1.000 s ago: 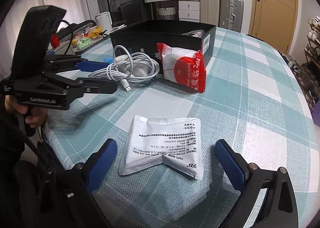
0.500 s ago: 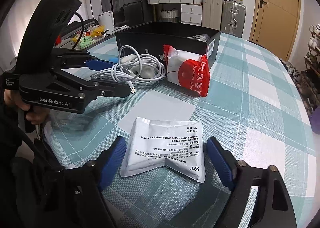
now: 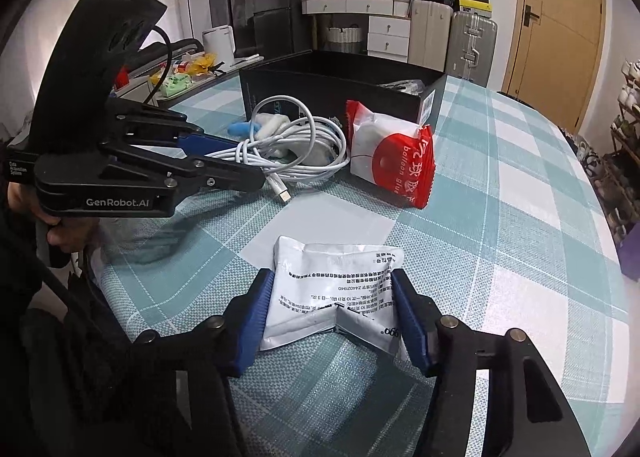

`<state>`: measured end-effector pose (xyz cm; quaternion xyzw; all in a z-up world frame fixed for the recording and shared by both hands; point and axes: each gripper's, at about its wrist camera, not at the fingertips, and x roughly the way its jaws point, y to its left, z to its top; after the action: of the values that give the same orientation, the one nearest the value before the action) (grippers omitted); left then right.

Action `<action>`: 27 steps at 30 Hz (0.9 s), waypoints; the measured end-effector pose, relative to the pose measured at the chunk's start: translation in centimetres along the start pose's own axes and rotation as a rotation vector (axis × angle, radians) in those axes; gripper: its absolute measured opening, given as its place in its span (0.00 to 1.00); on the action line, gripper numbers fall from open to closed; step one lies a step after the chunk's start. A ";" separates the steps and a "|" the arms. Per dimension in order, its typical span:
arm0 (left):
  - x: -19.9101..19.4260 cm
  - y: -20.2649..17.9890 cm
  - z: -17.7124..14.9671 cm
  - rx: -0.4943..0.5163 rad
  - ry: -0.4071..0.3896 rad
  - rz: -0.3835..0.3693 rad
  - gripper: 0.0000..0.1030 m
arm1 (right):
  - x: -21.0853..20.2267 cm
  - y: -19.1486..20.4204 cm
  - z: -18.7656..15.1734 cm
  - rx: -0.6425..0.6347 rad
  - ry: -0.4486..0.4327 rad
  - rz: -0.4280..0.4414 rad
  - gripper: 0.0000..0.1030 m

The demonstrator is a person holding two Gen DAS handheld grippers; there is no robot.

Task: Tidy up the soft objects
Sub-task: 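Grasp the cable coil with the left tool while the right tool grasps the white pouch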

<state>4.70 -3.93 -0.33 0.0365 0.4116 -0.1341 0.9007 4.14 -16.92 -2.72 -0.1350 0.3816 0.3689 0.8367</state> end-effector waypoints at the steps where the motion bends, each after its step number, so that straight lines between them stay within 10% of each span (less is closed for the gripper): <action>1: -0.1 0.0 -0.1 -0.003 -0.002 -0.002 0.23 | -0.1 0.0 0.0 0.000 -0.004 0.000 0.55; 27: -5.5 2.4 0.3 -0.095 -0.162 0.000 0.22 | -3.4 0.1 2.1 0.003 -0.171 0.001 0.45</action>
<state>2.16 -0.49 3.93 -0.0172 0.3431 -0.1168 0.9319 3.77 -17.51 1.20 -0.1017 0.3095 0.3790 0.8662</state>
